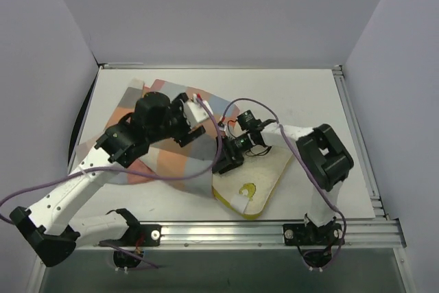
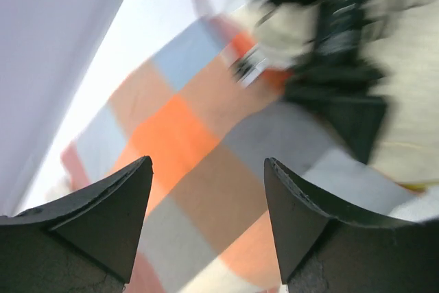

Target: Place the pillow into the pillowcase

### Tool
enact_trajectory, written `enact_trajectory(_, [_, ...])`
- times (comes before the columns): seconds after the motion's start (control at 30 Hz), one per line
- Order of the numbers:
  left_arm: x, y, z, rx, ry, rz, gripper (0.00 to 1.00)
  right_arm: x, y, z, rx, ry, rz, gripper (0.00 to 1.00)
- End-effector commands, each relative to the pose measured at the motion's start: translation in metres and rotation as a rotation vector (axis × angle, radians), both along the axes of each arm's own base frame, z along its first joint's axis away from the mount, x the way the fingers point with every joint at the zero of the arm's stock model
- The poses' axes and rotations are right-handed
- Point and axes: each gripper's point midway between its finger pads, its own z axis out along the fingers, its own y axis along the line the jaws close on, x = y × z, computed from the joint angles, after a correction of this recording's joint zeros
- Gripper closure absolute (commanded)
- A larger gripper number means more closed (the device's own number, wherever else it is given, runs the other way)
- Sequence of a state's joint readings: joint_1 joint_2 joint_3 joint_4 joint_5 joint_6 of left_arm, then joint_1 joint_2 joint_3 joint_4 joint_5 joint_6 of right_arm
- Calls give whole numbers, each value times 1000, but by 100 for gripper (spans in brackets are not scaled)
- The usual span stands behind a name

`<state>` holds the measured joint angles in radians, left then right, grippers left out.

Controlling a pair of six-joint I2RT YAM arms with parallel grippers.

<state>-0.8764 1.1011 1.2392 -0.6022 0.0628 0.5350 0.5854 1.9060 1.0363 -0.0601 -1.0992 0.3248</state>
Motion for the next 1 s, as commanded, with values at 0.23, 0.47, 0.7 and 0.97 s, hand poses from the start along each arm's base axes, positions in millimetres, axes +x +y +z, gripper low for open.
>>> enact_trajectory(0.23, [86,6,-63,-52,488,456,26,55,-110,126,-84,-404,-256,36])
enact_trajectory(0.47, [108,-59,-116,47,533,463,28,129,-215,64,-433,-380,-510,36])
enact_trajectory(0.7, [119,-79,-178,156,580,504,31,130,-214,31,-350,-184,-505,32])
enact_trajectory(0.97, [138,-96,-197,173,585,483,75,115,-191,20,-208,-34,-469,69])
